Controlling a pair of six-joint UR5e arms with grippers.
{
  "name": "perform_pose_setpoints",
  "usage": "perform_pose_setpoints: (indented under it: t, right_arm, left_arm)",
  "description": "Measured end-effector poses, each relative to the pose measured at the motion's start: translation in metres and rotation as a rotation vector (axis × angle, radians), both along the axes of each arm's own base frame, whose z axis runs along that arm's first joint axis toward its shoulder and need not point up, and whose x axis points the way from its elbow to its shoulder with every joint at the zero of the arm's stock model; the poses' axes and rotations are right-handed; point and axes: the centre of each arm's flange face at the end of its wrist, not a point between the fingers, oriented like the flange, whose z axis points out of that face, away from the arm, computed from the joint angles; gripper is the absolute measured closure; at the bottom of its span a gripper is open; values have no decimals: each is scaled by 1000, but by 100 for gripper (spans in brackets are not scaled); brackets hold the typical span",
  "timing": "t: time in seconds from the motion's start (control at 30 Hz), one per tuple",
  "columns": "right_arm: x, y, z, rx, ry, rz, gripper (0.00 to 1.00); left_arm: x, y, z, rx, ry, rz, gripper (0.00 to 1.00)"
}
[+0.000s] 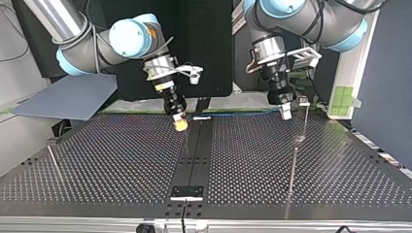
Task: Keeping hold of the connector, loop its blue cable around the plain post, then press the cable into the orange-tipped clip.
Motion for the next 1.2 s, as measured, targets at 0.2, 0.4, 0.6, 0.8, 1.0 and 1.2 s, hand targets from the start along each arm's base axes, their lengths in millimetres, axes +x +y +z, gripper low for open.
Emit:
perform_pose_setpoints:
  t: [0.2,0.4,0.6,0.8,1.0,1.2]
  right_arm:
    - [4,-7,20,-18,-17,19,100]
    - [11,-15,43,-41,-41,44,100]
    - [20,-25,57,-49,-51,57,100]
    - [30,-36,60,-49,-51,65,100]
    - [42,-44,63,-58,-55,81,100]
    - [46,-50,71,-76,-66,89,100]
  left_arm:
    - [-3,11,48,-12,-52,22,99]
    - [0,20,82,-14,-74,36,99]
    - [15,24,98,-2,-65,31,99]
    - [43,31,107,2,-68,23,99]
    - [74,45,111,-25,-92,11,99]
    - [101,64,99,-54,-103,-3,99]
